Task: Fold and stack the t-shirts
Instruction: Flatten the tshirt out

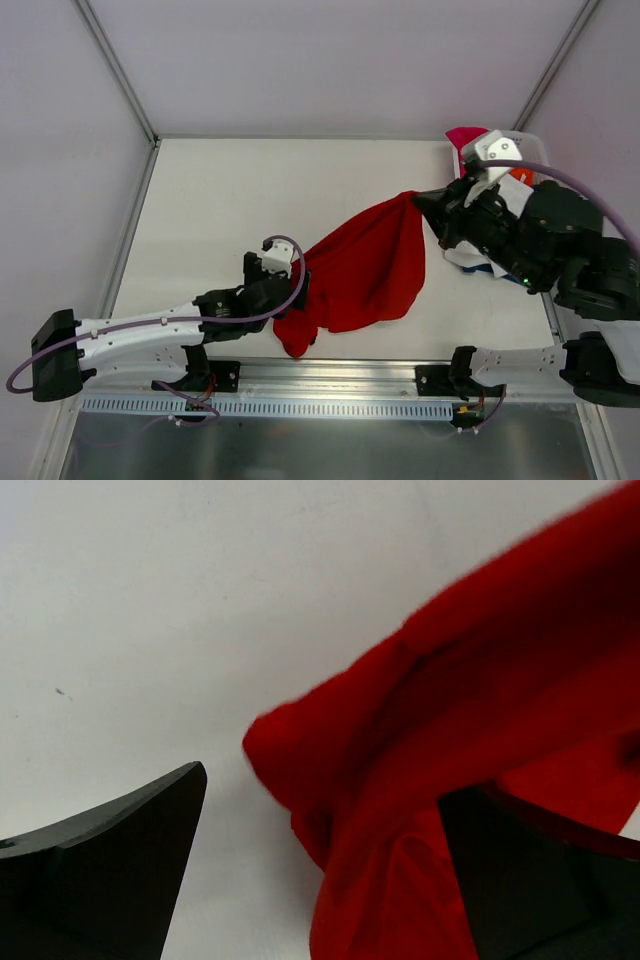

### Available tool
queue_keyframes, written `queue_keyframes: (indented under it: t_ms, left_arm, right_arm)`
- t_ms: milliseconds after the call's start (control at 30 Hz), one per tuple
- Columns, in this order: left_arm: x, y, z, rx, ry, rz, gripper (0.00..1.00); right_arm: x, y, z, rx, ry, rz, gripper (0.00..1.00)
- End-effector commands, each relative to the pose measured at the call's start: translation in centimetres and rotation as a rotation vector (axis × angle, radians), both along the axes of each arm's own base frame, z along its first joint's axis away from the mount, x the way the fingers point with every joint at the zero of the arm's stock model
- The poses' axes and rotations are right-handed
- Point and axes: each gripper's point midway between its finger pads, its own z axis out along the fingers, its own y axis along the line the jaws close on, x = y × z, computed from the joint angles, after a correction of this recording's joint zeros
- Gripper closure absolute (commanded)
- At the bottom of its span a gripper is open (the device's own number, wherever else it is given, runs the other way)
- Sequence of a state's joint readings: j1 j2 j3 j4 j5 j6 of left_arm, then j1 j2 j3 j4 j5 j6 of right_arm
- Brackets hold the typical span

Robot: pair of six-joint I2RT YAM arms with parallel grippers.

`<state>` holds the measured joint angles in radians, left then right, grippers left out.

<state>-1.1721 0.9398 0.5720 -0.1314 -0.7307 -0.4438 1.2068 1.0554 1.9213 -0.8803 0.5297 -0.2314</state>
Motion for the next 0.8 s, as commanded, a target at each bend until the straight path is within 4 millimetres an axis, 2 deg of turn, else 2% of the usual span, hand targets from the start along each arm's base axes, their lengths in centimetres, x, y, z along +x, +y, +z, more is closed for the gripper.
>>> queue_keyframes:
  t_ms: [0,67,133,233,267,300,467,533,567,600,667,700,733,767]
  left_arm:
    - [0.4,0.6,-0.4,0.030,0.004,0.064,0.01]
    - [0.5,0.6,-0.9,0.040,0.007,0.071,0.01]
    - [0.4,0.2,0.0,0.029,-0.015,0.053,0.01]
    - [-0.2,-1.2,3.7,-0.073,-0.118,-0.062,0.01]
    - [-0.4,-1.2,5.6,-0.136,-0.165,-0.092,0.01]
    - [-0.3,-1.4,6.4,-0.146,-0.217,-0.125,0.01]
    - [0.1,-0.9,6.9,-0.138,-0.269,-0.136,0.01]
    - [0.1,-0.8,7.7,-0.170,-0.284,-0.131,0.01]
    - [0.7,0.3,7.9,-0.173,-0.306,-0.063,0.01]
    - [1.1,0.8,7.5,-0.167,-0.304,-0.023,0.01]
    - [3.0,2.4,5.5,-0.113,-0.261,0.075,0.01]
    - [3.7,2.8,4.2,-0.136,-0.219,0.115,0.01]
    - [5.5,4.6,2.0,-0.098,-0.171,0.202,0.01]
    - [6.2,5.2,1.0,-0.102,-0.140,0.235,0.01]
  right_arm:
    - [1.1,0.0,-1.0,-0.029,-0.002,-0.067,1.00]
    - [1.3,0.5,-2.1,-0.055,0.013,-0.071,1.00]
    - [1.6,0.6,-2.7,-0.071,0.019,-0.091,0.99]
    - [2.0,0.6,-3.7,-0.099,0.024,-0.117,1.00]
    - [2.0,0.5,-3.9,-0.103,0.025,-0.122,1.00]
    - [2.1,0.5,-4.2,-0.108,0.028,-0.125,1.00]
    - [1.8,-0.5,-4.5,-0.091,0.030,-0.139,1.00]
    - [1.7,-1.0,-4.6,-0.081,0.033,-0.146,0.99]
    - [1.6,-1.2,-4.6,-0.075,0.034,-0.147,1.00]
    - [1.4,-1.5,-4.5,-0.063,0.035,-0.144,1.00]
    - [1.2,-1.6,-4.8,-0.053,0.048,-0.136,0.99]
    - [1.0,-1.6,-4.9,-0.046,0.053,-0.125,0.99]
    - [0.9,-1.4,-5.4,-0.049,0.065,-0.124,1.00]
    - [1.0,-1.4,-5.7,-0.050,0.069,-0.125,1.00]
